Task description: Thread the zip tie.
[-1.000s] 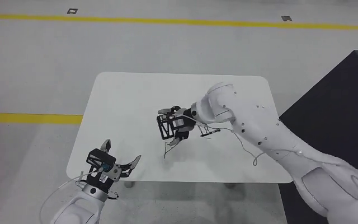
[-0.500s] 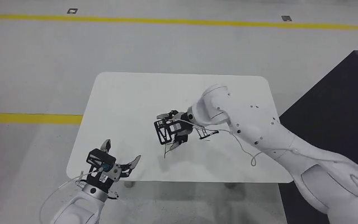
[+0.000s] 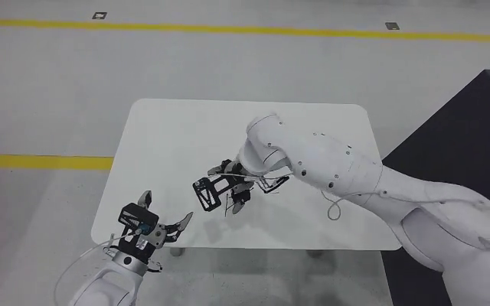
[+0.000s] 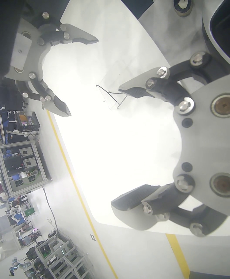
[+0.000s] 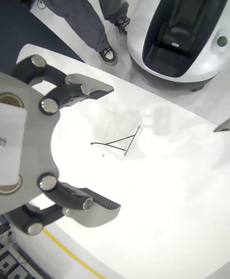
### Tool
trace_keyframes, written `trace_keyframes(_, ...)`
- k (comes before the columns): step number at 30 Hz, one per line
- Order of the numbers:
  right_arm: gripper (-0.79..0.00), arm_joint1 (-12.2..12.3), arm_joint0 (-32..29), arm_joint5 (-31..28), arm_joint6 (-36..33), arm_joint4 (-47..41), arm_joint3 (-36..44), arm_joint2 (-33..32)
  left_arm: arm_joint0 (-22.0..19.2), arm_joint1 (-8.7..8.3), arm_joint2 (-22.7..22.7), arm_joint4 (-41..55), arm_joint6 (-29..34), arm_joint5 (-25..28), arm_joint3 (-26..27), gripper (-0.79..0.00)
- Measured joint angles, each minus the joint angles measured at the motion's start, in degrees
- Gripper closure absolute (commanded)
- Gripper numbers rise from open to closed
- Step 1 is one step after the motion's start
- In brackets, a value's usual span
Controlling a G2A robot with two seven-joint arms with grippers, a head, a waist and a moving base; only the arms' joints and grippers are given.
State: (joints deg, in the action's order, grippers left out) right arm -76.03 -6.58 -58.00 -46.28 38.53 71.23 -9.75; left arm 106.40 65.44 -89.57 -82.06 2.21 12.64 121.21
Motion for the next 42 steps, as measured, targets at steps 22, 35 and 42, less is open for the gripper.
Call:
trace_keyframes(22, -0.329, -7.0, -4.9, 0.0, 0.0, 6.4, -11.1, 0.0, 0.0, 0.0, 0.0, 0.0, 0.0, 0.0, 0.0, -0.785)
trace_keyframes(35, -0.785, -7.0, -4.9, 0.0, 0.0, 6.4, -11.1, 0.0, 0.0, 0.0, 0.0, 0.0, 0.0, 0.0, 0.0, -0.785)
trace_keyframes(42, -0.785, -5.8, -5.3, 0.0, 1.0, 7.6, -8.5, -0.9, 0.0, 0.0, 0.0, 0.0, 0.0, 0.0, 0.0, -0.785)
